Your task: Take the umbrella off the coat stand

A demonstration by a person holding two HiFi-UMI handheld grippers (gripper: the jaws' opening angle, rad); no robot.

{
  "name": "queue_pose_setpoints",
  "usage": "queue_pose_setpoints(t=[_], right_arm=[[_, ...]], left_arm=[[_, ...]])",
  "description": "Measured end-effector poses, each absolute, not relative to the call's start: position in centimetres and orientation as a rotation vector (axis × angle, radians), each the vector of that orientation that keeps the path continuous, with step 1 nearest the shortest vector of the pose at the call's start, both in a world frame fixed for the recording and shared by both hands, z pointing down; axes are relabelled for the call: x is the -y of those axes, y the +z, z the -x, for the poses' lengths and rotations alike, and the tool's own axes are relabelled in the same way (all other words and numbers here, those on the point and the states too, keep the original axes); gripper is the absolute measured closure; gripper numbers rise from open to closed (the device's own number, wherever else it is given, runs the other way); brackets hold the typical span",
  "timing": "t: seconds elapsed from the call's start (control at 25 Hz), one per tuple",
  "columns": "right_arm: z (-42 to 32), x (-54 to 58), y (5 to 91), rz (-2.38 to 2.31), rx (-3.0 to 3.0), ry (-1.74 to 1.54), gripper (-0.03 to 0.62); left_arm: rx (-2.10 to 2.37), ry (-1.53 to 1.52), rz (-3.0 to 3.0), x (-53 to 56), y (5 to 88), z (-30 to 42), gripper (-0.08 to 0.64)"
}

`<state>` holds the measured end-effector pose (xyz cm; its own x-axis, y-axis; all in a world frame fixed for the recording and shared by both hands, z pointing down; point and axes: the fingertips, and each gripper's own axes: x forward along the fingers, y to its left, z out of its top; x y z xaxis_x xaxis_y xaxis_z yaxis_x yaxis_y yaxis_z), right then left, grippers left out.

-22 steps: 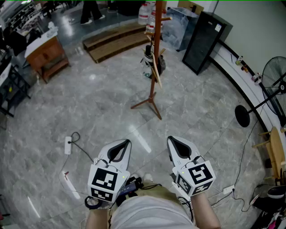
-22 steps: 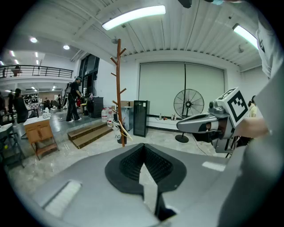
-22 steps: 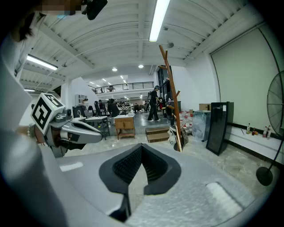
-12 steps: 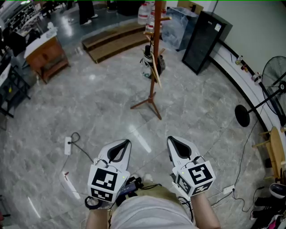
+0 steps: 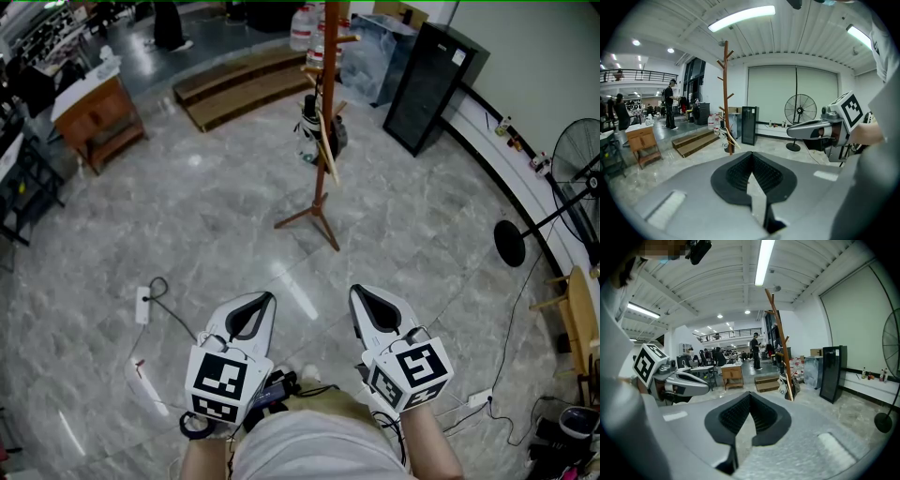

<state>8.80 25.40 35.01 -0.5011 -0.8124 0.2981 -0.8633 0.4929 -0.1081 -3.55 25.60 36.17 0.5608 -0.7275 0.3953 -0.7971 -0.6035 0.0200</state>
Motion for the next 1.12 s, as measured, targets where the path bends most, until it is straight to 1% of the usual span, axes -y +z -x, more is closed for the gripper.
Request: queue_pose_setpoints(t=[0.2, 0.28, 0.36, 0.44, 0.52, 1.12], right_arm=[[-8.8, -25.1, 35.0, -1.435, 2.547, 0.37, 0.591], [-9.0, -25.0, 34.9, -1.423, 2.558, 0.379, 0.592], [-9.1, -24.9, 34.9, -1.406, 2.568, 0.387, 0.539], [-9.3, -24.9, 35.0, -1.4, 2.573, 0.395, 0.505], [-9.6, -24.8, 35.1, -1.4, 2.577, 0.402, 0.494], [-13.1, -25.4, 35.8, -1.355, 2.591, 0.365, 0.489]], left_arm=[[1.301, 0.535, -2.591, -25.4, 36.4, 3.2, 0.557], [1.293, 0.529, -2.593, -25.3, 36.2, 2.8, 0.517], [1.286, 0.522, -2.594, -25.3, 36.1, 2.4, 0.511], [1.291, 0.521, -2.591, -25.2, 36.0, 2.2, 0.492], [1.299, 0.526, -2.587, -25.1, 36.0, 2.0, 0.485], [1.342, 0.507, -2.574, -25.8, 36.1, -1.0, 0.485]])
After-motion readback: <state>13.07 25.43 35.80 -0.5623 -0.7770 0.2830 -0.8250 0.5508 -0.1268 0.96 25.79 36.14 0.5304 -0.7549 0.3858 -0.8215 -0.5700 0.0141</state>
